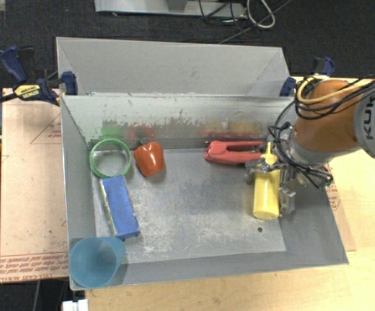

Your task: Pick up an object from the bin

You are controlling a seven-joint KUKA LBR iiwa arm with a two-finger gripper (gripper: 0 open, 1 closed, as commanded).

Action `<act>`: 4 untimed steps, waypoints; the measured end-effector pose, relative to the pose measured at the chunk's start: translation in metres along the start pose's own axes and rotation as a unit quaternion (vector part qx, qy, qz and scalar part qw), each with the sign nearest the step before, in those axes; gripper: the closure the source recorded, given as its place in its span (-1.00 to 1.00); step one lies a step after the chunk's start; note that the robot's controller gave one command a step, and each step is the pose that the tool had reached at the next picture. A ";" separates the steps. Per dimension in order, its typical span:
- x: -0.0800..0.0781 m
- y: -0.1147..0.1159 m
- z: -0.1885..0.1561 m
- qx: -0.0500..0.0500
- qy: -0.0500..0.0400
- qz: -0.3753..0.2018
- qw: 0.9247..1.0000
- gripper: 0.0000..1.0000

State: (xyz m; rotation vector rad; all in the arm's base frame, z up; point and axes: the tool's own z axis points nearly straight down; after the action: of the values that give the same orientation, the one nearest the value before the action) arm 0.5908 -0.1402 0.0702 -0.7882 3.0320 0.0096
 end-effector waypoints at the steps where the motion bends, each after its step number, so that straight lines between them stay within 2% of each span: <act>1: -0.028 0.002 0.000 -0.003 -0.002 -0.132 0.991 1.00; 3: -0.028 0.003 -0.007 -0.005 -0.001 -0.132 0.991 1.00; 4: -0.027 0.004 -0.031 -0.008 0.001 -0.131 0.991 1.00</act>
Offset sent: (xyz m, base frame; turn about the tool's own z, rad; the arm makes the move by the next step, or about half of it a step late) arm 0.0000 0.0000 0.0000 0.0000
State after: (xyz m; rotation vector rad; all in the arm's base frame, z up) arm 0.6119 -0.1235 0.1015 -1.1815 2.9064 0.0301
